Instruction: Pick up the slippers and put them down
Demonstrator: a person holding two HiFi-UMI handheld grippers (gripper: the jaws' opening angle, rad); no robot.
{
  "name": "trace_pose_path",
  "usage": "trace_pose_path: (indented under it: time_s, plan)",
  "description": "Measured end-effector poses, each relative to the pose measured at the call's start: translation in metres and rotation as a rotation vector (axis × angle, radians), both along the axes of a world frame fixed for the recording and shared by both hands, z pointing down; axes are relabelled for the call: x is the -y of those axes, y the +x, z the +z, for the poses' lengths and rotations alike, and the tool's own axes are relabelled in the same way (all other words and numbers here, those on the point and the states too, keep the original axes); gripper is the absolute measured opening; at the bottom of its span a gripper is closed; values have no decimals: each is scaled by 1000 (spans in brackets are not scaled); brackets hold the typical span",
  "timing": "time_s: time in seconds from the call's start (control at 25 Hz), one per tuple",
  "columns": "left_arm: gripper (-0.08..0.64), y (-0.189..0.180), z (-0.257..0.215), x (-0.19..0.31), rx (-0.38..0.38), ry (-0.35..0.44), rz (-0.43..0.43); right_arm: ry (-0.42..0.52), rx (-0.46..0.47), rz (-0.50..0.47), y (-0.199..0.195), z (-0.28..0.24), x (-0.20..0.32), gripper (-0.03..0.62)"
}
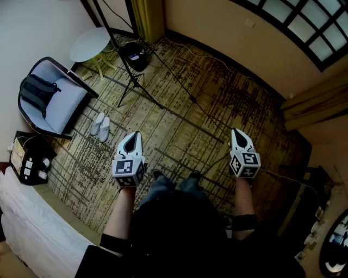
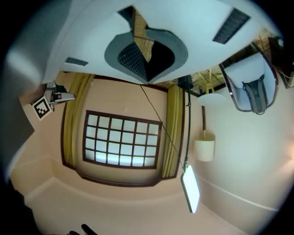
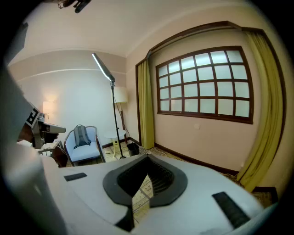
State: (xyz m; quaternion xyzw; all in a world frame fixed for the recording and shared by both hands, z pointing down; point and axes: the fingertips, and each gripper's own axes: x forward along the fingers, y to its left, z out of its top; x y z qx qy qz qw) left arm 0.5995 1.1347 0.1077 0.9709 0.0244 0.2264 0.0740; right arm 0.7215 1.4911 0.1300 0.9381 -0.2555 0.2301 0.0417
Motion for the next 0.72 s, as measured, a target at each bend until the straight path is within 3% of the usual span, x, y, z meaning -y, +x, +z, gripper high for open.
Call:
trace_pose_path:
  time_s: [0.32,0.72]
  plan:
    - [-12,-22,-17,85,-66,78,-86,27,-23,-96,-4,-12,94,3]
    - [-12,-92,-31,203,-89,97,-348,54,-50,-357,-14,-20,267,3]
